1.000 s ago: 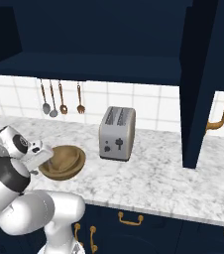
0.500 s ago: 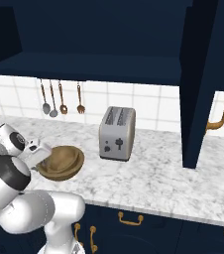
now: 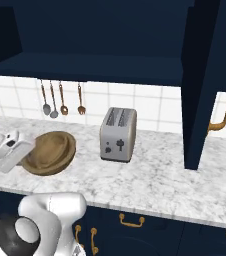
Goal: Pick up the bowls on the counter and stack them on top of one another in the open cabinet. Place the smaller bowl on top of the larger bowl.
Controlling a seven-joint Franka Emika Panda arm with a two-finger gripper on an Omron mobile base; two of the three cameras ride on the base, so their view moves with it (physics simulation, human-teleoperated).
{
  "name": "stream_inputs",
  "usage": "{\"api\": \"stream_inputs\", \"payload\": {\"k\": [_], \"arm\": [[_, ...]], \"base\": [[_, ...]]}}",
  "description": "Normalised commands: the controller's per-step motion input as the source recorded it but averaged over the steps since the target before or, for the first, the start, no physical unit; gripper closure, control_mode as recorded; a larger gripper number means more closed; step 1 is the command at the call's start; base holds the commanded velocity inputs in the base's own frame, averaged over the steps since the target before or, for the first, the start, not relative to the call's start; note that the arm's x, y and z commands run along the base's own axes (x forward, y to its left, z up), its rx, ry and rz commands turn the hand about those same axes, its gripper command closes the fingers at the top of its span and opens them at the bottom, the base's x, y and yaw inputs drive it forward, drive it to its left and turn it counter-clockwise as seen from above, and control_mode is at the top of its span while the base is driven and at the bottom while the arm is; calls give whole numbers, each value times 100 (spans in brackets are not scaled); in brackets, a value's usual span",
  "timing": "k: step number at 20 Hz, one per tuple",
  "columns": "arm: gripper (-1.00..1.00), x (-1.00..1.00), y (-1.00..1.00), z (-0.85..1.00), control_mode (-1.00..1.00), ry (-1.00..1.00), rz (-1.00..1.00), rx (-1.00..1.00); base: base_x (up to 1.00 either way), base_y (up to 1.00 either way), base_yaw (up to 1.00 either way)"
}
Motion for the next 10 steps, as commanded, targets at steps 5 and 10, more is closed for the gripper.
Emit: {"api": "stream_inputs", "payload": {"k": [5,10], "arm": [[100,-55,-97,100,-100,-38,28,-1],[100,-26,-74,100,-100,-31,26,0]], "base": [[0,0,0],[0,0,0]]}}
